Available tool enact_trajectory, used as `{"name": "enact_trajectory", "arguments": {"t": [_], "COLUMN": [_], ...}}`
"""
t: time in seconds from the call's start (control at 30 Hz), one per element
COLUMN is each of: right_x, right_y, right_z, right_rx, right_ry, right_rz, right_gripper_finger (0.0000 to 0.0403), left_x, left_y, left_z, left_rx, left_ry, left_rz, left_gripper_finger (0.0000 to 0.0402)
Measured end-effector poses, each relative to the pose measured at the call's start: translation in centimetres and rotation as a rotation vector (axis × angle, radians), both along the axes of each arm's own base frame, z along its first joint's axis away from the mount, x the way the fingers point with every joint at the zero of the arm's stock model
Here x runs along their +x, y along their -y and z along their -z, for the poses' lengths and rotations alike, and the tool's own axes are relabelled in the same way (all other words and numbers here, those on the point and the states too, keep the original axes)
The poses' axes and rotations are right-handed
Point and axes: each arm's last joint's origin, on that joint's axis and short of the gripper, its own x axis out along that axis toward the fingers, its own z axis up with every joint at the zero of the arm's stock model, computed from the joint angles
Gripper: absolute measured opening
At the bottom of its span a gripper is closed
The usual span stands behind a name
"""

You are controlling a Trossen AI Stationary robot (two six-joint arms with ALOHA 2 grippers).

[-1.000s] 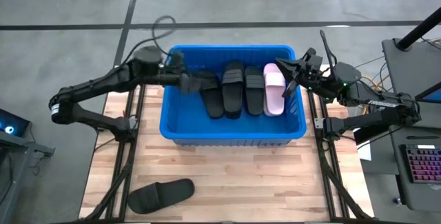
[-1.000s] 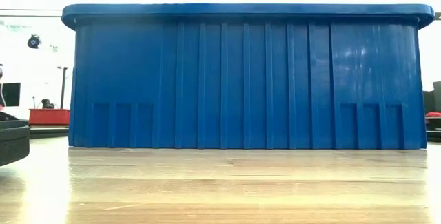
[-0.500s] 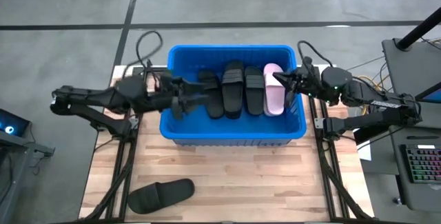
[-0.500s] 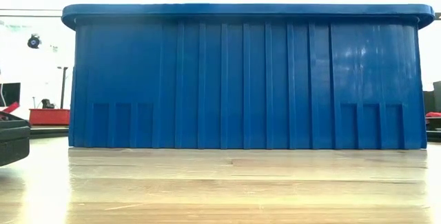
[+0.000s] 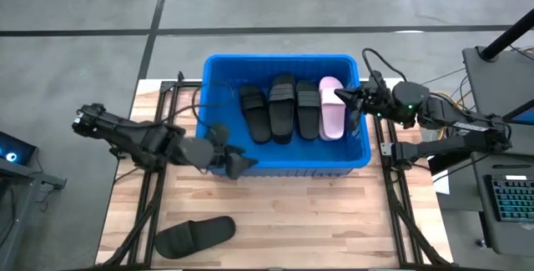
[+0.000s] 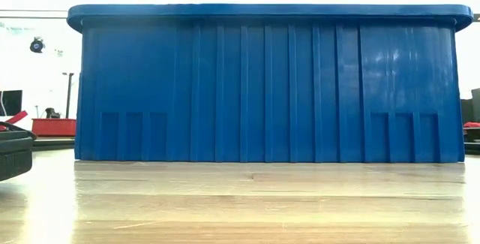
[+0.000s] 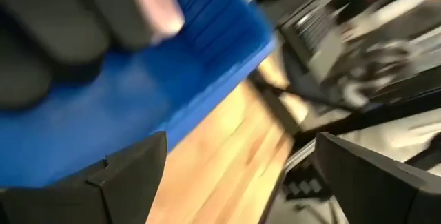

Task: Pick and place slides into bin
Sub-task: Stack the black slide on top of the black slide into the blue bin

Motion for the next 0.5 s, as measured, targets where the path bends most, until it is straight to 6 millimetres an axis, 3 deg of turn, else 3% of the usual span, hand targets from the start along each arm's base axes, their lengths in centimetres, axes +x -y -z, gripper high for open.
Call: {"name": "enact_trajectory", "arguments": {"t": [0.3,0.5], "right_x": [-0.6,-0.5], "right_y": [-0.1,0.0], "right_z": [-0.2,-0.1], "right_rx": [-0.017,-0.018], "right_ry": [-0.002,-0.003], "right_rz": [0.0,-0.001], "right_gripper_finger": [0.0009,0.0009], "left_x": [1.3,1.4], "left_y": [3.1,4.7], "left_z": [0.7,2.1], "left_rx": [-0.098,-0.17], "left_ry": [-0.304,-0.675], "left_rz": [0.07,0.067], "left_gripper_finger": [0.0354,0.0354]}}
